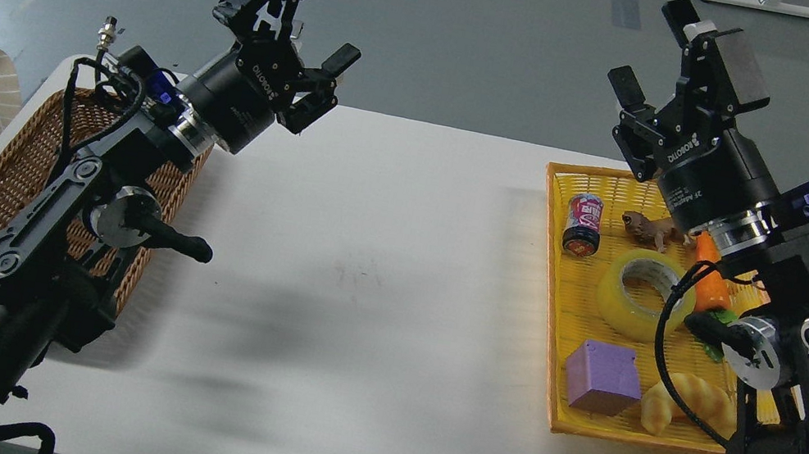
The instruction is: Place and transfer tape with both arms
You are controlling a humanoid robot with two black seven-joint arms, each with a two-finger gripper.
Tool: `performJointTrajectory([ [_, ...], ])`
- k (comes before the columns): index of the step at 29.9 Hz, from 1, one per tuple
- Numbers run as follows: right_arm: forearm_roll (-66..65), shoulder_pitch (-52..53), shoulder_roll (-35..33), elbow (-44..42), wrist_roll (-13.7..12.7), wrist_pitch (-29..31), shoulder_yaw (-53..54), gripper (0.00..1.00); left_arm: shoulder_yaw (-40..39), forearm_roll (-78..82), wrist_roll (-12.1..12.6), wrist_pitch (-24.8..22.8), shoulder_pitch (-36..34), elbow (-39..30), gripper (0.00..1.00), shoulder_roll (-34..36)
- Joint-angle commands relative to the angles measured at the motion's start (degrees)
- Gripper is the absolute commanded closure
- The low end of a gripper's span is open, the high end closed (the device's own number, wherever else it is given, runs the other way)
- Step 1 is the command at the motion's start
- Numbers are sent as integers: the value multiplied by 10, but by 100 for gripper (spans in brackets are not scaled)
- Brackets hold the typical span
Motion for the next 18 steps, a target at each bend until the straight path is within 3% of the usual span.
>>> performJointTrajectory([
  [1, 0, 2, 1, 0, 0, 0, 1, 0, 1, 1, -1, 0, 0, -1, 1, -1],
  [18, 0, 0, 7, 6, -1, 0, -1, 0, 1, 0, -1, 0, 4, -14, 1, -9],
])
